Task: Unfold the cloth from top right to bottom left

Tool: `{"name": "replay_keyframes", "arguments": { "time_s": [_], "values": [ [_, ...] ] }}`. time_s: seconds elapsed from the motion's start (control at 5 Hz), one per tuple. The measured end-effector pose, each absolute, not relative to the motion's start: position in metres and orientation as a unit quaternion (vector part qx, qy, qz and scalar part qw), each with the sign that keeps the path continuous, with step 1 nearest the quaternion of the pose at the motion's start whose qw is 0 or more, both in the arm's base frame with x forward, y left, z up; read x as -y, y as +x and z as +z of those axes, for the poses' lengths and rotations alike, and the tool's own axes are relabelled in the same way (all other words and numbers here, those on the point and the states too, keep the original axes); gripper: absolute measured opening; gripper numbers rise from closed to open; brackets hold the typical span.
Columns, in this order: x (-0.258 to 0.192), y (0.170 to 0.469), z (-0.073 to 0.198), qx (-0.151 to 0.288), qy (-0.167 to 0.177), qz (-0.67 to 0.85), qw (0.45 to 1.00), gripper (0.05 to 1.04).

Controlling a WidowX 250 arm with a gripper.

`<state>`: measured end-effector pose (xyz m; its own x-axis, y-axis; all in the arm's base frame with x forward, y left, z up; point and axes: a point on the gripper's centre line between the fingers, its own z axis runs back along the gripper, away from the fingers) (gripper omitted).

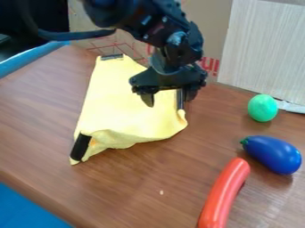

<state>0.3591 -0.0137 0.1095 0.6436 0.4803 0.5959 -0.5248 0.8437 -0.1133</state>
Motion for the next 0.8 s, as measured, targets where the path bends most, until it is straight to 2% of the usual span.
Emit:
{"name": "replay_keyframes", "arguments": {
  "time_s": [0.8],
  "values": [
    [0.021, 0.378, 0.096, 0.307, 0.054, 0.276, 0.909, 0.999]
  ]
}}
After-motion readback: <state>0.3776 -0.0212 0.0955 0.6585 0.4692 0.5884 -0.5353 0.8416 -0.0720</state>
